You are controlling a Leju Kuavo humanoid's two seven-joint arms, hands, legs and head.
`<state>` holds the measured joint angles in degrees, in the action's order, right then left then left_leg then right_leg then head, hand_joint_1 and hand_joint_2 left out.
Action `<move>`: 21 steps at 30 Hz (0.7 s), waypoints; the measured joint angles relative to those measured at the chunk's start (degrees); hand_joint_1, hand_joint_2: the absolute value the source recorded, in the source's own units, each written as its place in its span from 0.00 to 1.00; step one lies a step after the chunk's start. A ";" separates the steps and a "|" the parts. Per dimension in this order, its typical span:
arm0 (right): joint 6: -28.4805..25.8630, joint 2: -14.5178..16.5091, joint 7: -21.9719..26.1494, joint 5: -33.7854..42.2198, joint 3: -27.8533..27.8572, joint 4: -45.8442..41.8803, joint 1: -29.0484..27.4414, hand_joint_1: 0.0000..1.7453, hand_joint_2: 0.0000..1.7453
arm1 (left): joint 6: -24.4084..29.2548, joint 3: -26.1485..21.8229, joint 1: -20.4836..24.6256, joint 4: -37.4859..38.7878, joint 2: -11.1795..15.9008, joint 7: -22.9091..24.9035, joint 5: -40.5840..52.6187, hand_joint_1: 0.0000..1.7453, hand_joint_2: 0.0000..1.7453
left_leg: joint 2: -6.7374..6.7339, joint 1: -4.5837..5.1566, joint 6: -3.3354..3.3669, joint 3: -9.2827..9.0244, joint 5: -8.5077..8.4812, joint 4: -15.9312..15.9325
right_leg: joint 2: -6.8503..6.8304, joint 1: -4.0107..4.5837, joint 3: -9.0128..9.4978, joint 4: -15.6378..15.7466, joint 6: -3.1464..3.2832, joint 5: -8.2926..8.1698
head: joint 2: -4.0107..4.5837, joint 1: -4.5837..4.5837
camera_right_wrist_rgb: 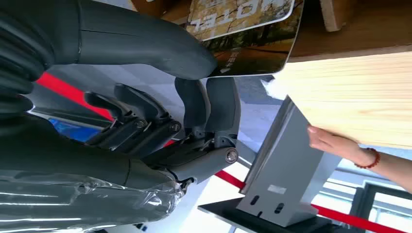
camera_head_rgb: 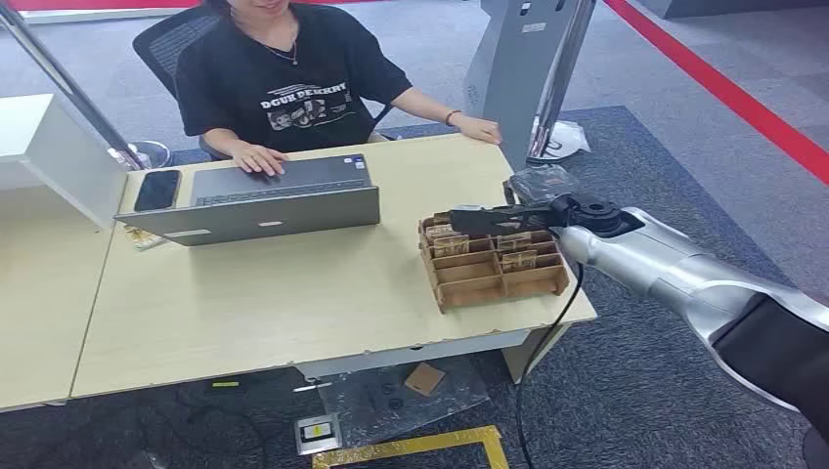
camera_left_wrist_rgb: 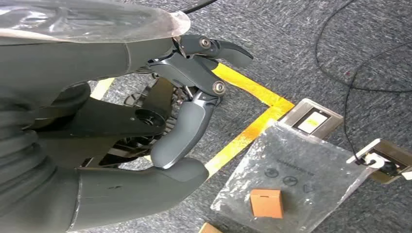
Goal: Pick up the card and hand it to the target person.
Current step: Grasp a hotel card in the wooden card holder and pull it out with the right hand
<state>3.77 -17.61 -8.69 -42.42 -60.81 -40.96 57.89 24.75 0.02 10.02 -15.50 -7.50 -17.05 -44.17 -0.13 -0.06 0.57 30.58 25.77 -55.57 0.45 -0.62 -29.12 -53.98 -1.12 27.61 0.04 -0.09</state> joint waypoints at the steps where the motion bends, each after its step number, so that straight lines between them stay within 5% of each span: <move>1: -0.02 0.08 0.10 -0.01 -0.03 0.07 0.03 1.00 1.00 | 0.04 0.00 -0.03 0.00 0.00 -0.05 -0.04 0.00 1.00 | 0.00 0.00 0.00 0.00 0.00 0.00 | 0.00 0.00 0.00 0.00 0.00 0.00 | 0.00 0.00; 8: 0.43 0.61 2.87 -0.19 -0.68 0.67 0.61 1.00 1.00 | 0.31 0.00 -0.30 0.00 0.00 -0.37 -0.29 0.00 1.00 | 0.00 0.00 0.00 0.00 0.00 0.00 | 0.00 0.00 0.00 0.00 -0.04 -0.02 | 0.00 -0.01; 14: 6.73 0.26 5.65 2.07 -1.16 -0.24 2.59 1.00 1.00 | 0.30 0.00 -0.61 0.00 0.00 -0.81 -0.50 0.00 1.00 | -0.02 0.00 0.00 -0.01 0.00 -0.04 | 0.03 0.00 -0.02 0.00 -0.05 -0.03 | 0.00 -0.01; 21: 13.54 -3.60 2.78 9.61 -1.46 -6.20 5.29 1.00 1.00 | 0.11 0.00 -0.86 0.00 0.00 -1.55 -0.51 0.00 1.00 | -0.02 0.01 0.00 0.01 0.00 -0.08 | 0.02 -0.01 -0.06 0.00 -0.05 -0.03 | -0.01 0.00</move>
<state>17.31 -21.20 -5.91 -32.81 -62.26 -47.16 63.17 24.86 0.02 9.16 -15.50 -7.50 -18.60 -44.68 -0.15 -0.05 0.57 30.59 25.77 -55.66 0.47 -0.63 -29.18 -53.98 -1.17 27.58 0.04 -0.09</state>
